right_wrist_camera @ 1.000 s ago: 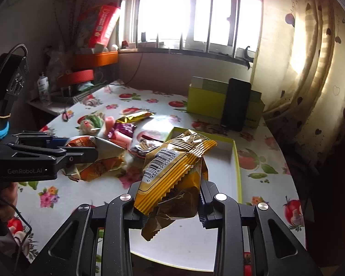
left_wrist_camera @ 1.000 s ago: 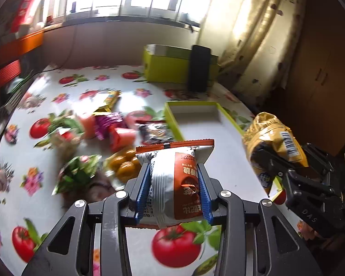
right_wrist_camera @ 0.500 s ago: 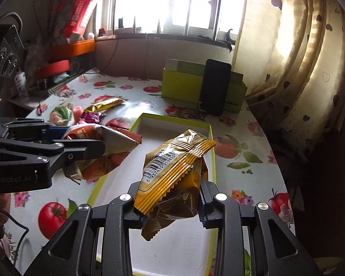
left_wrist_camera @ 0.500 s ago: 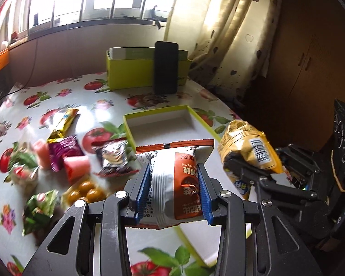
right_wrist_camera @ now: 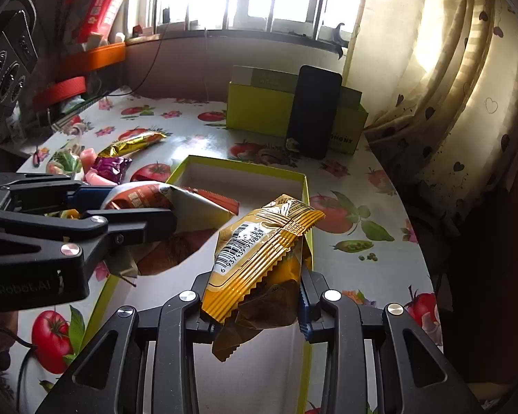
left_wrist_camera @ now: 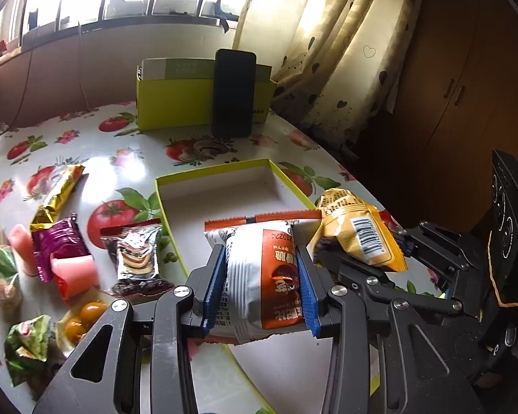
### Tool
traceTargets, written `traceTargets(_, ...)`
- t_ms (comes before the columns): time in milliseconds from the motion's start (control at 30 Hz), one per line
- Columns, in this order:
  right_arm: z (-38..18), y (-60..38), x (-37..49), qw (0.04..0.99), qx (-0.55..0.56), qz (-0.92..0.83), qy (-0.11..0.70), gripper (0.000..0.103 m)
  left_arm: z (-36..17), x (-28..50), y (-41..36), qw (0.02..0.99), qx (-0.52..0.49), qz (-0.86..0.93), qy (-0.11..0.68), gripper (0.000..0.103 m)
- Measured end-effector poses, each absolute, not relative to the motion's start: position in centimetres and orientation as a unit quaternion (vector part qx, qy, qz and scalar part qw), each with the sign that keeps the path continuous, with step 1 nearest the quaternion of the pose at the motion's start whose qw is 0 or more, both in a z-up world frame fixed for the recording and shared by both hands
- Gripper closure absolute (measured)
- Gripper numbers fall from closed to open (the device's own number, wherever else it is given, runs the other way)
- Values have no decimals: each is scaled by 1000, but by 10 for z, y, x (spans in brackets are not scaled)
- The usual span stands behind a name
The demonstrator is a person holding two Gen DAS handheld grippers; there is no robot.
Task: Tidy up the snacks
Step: 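Carry the yellow bag and the white bag over the yellow tray with both tools, then lower both bags into the tray and open both tools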
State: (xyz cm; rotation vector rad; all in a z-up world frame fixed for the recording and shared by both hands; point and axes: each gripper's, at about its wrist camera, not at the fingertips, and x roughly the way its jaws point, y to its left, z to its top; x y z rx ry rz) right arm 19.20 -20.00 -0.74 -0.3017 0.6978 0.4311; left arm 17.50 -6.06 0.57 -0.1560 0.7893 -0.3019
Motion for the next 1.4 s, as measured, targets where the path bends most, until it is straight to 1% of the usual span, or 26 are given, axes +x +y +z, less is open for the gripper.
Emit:
traceTargets(200,-9,-199,201,903,-143,211,345,70,-1,185,-57,907,-87,-145,386,62)
traceTargets(233,-10,-199,202,902,-145,211,347,67,-1,186,-56,907,-88,-145,386,62)
traceTargets(433,-7,-194,199,901,-156,217,343,57,1,187,-54,908,-96,-154,377,61)
traceTargets(633,-1,-194,194,903,-152,219,337,57,5,183,-48,906,-109,-157,377,61)
traceTargets(967,16,-192,175,909,-147,222,321,55,13,158,-39,912,-100,-140,373,61)
traceTargets(1400,17,-192,144,903,-113,227,346,55,15,115,-26,919,-90,-108,369,61)
